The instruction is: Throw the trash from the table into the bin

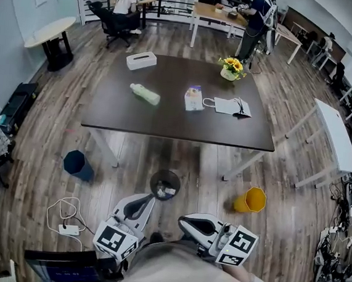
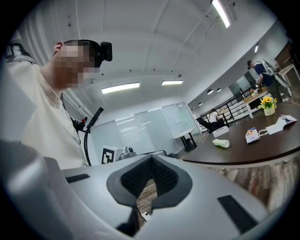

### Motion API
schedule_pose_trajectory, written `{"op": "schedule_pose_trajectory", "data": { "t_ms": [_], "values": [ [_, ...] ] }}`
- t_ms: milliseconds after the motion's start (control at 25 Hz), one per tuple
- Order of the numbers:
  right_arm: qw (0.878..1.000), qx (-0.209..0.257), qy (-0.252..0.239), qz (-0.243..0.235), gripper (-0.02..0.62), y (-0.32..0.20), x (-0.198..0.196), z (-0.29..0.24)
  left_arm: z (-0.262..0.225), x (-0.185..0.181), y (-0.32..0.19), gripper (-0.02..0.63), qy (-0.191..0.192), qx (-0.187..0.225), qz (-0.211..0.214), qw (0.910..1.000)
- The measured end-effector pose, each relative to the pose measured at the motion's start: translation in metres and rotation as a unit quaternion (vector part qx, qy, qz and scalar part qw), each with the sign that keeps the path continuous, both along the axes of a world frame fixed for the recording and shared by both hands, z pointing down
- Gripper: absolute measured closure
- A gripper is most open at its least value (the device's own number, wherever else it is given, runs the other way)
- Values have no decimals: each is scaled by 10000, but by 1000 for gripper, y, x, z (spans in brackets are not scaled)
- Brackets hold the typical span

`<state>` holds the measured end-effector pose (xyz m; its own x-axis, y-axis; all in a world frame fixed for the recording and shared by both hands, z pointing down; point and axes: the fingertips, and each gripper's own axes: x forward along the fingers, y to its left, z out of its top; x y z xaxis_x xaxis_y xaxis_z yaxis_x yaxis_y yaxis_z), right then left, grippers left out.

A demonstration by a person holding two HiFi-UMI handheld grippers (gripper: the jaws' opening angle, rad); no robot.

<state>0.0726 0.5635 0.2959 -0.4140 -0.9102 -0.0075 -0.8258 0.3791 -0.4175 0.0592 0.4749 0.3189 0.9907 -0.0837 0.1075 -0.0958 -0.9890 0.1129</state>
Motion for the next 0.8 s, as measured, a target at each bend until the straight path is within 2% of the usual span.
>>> {"op": "schedule_pose_trajectory", "data": {
  "t_ms": [240, 480, 640, 800],
  "values": [
    [9999, -92, -17, 98, 583, -26, 43, 11, 0, 44, -28, 592, -139, 220, -35, 9997],
    [9993, -163, 350, 21, 583, -51, 111, 30, 3, 115, -45, 592, -469, 607, 359, 9964],
    [9977, -152, 665, -2, 582, -57, 151, 38, 12, 147, -53, 592, -610, 240, 402, 9970],
    [9987, -46, 516, -19, 583, -56, 201, 36, 12, 185, -50, 592, -738, 132, 637, 9951]
  ]
}}
